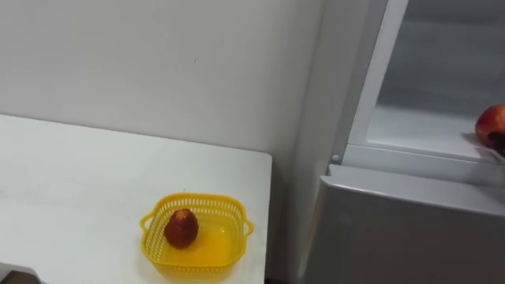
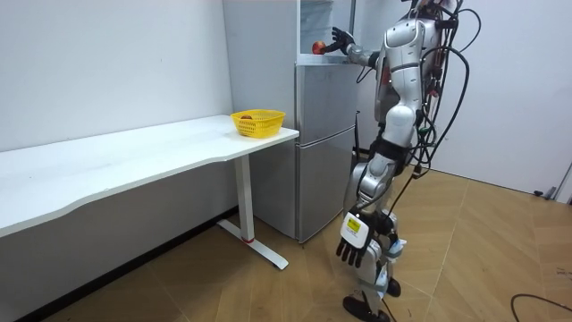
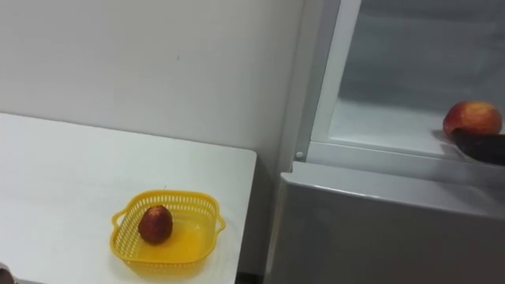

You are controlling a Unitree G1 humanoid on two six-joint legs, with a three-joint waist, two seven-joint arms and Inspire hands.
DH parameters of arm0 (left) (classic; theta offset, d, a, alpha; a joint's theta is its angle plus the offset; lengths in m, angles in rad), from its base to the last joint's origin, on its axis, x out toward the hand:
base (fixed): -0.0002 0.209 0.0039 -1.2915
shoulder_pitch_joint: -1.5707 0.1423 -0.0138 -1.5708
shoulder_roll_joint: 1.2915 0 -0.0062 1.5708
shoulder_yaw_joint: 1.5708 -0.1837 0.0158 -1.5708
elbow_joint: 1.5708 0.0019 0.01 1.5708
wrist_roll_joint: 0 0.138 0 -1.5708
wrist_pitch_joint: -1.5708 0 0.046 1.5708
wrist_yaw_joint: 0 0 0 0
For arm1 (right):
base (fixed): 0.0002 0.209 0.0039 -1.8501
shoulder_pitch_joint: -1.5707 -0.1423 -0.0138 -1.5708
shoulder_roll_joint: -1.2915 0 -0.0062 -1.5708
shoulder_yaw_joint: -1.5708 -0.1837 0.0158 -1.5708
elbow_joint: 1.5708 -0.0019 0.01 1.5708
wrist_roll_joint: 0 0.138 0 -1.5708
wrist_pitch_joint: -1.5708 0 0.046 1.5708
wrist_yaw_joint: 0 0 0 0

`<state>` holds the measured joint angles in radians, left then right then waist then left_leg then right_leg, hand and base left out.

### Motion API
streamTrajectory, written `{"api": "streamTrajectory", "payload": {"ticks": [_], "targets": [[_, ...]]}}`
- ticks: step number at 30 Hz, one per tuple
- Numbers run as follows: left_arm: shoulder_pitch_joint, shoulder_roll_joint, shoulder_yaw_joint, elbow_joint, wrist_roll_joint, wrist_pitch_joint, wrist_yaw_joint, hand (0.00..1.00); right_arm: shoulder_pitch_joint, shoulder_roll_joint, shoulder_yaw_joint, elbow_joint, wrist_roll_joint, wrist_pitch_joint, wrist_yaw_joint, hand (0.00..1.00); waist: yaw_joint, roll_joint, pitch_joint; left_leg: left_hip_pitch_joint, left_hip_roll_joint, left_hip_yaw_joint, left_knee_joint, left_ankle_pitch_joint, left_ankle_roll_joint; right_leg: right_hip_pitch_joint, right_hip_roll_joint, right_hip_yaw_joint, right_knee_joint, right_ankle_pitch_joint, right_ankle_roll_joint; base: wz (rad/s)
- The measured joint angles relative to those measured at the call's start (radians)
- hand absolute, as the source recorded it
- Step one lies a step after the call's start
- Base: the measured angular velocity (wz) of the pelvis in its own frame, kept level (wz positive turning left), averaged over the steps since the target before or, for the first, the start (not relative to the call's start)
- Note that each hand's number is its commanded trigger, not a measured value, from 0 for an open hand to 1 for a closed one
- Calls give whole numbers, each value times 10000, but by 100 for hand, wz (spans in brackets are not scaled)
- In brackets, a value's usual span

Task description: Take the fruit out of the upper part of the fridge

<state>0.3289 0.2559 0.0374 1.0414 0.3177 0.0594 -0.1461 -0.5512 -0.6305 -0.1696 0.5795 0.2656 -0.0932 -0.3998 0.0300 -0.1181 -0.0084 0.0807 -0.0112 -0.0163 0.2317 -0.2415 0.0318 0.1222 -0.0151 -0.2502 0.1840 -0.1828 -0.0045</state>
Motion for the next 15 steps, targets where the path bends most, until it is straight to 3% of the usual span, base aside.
{"api": "streamTrajectory", "payload": {"ticks": [7,15], "targets": [[30,3,-9,9,-11,35,26,0,0,-46,317,398,103,1,341,0,1,-124,160,2,5,60,-36,-2,2,-1,-19,20,9,0,0,-2],[149,-17,-11,-23,-15,99,88,0,1,-159,316,994,455,64,988,0,-65,-89,125,5,-2,58,-10,-3,3,-6,-7,32,11,1,-1,0]]}}
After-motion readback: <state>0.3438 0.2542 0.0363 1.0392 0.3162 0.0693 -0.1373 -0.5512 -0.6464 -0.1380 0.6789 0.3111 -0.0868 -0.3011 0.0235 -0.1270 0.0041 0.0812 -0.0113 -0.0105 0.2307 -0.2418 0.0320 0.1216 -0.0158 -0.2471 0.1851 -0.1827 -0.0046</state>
